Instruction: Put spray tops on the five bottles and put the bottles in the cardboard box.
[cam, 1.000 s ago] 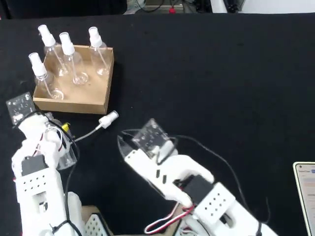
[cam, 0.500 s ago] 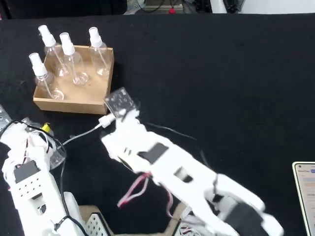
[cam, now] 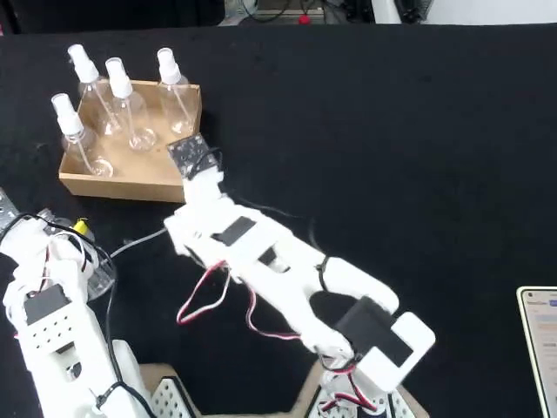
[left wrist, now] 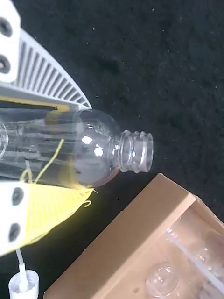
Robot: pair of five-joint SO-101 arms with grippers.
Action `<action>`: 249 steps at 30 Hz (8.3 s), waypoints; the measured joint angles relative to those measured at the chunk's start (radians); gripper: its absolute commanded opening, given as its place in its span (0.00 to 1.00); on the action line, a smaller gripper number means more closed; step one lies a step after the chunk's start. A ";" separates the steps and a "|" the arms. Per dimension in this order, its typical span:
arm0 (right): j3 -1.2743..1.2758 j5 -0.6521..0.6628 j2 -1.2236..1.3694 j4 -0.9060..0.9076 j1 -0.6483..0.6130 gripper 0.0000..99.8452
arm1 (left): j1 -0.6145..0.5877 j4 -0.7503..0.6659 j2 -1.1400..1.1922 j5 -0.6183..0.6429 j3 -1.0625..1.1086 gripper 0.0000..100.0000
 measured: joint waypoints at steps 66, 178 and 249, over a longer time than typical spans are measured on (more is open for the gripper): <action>0.310 1.016 -0.459 0.209 0.569 0.14 | -0.006 0.000 0.000 0.000 0.000 0.11; -0.318 0.072 -0.496 0.465 0.512 0.01 | -0.020 0.038 -0.034 0.000 -0.006 0.11; -0.222 0.175 -0.738 0.054 0.204 0.01 | 0.937 -0.193 -0.740 0.000 0.305 0.11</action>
